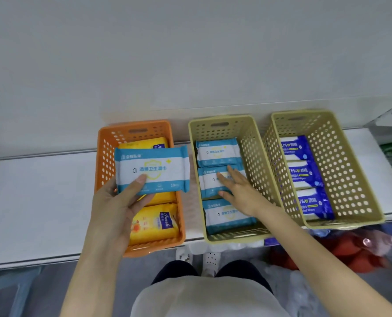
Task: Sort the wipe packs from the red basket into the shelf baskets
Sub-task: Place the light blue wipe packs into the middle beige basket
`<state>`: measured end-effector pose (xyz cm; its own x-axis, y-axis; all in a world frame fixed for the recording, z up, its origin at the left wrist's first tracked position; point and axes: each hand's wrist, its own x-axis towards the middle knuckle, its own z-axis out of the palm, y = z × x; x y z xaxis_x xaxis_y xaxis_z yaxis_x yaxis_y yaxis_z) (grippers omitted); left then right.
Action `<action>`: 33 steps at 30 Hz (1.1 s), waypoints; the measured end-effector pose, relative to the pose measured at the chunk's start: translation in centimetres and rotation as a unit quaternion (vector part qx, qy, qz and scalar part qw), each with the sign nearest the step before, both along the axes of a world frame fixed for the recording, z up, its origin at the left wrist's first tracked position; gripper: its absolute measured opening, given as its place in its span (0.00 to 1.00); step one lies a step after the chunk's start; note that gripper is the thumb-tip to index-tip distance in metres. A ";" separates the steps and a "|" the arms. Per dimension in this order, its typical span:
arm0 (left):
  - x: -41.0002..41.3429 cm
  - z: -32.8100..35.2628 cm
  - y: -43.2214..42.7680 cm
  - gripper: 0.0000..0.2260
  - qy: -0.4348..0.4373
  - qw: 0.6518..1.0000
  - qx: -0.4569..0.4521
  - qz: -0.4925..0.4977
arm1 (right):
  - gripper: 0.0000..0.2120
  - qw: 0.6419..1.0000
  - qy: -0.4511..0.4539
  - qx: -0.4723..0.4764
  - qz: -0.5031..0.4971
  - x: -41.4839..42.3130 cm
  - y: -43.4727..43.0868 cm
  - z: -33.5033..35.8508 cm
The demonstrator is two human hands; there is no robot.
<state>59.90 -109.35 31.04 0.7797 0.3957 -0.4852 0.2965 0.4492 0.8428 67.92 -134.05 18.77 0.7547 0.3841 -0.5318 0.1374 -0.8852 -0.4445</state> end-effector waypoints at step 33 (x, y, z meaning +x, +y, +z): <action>-1.1 -3.3 -2.8 0.10 0.072 0.996 -0.041 -0.024 | 0.29 0.994 -0.093 -0.001 -0.061 0.5 -0.2 -0.6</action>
